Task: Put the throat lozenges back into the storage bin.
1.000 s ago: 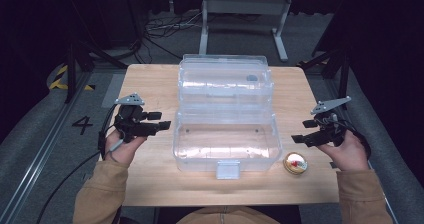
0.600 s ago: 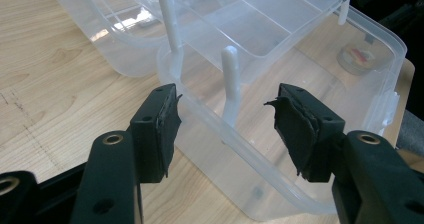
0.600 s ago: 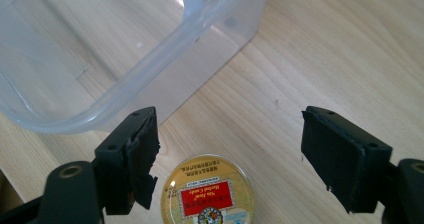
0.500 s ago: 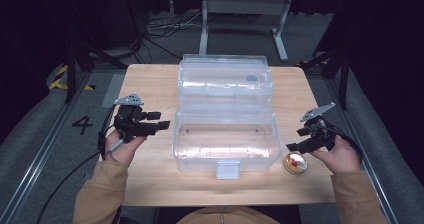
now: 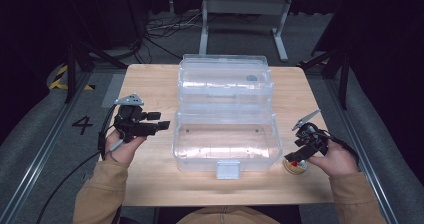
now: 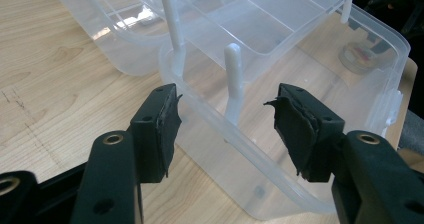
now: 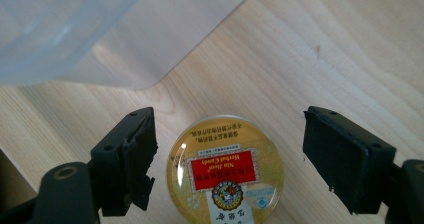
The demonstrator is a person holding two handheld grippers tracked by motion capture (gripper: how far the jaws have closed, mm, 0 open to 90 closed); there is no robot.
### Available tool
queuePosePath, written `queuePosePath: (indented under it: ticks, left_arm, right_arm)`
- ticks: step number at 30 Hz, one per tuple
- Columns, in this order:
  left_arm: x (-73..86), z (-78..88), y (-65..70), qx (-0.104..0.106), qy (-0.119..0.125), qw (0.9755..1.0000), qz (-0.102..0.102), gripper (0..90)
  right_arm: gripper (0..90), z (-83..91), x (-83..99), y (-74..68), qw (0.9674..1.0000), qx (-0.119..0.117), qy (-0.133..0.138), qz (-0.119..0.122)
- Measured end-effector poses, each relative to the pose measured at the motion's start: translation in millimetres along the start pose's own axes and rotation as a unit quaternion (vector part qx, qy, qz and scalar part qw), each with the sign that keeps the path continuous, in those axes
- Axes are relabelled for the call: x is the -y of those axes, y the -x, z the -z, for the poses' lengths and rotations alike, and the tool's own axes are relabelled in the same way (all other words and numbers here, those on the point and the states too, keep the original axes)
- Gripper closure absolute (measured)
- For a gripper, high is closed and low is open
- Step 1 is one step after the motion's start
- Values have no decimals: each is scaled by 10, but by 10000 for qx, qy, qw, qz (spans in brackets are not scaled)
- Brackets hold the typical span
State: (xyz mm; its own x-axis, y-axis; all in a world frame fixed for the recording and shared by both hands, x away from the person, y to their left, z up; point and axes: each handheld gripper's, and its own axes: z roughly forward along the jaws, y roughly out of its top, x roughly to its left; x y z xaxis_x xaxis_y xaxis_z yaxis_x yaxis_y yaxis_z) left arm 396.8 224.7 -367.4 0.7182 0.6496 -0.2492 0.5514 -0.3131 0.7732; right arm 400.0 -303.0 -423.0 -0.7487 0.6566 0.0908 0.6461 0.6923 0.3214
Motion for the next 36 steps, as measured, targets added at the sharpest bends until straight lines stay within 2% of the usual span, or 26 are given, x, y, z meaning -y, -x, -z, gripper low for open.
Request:
queuePosePath:
  ticks: [6, 11, 20, 36]
  left_arm:
    - [6, -2, -7, -12, -13, 10000, 33, 435]
    - [7, -1, -11, -10, -15, 10000, 26, 436]
    - [11, -7, -14, -8, -45, 10000, 49, 435]
    - [19, -19, -29, 2, -55, 10000, 61, 436]
  right_arm:
    - [212, -113, 7, -12, 9988, 44, -472, 83]
    - [206, -172, 13, -18, 9973, 44, -721, 115]
    - [171, -254, 36, -5, 9946, 24, -1030, 121]
    - [180, -361, 46, -8, 9914, -2, -1294, 201]
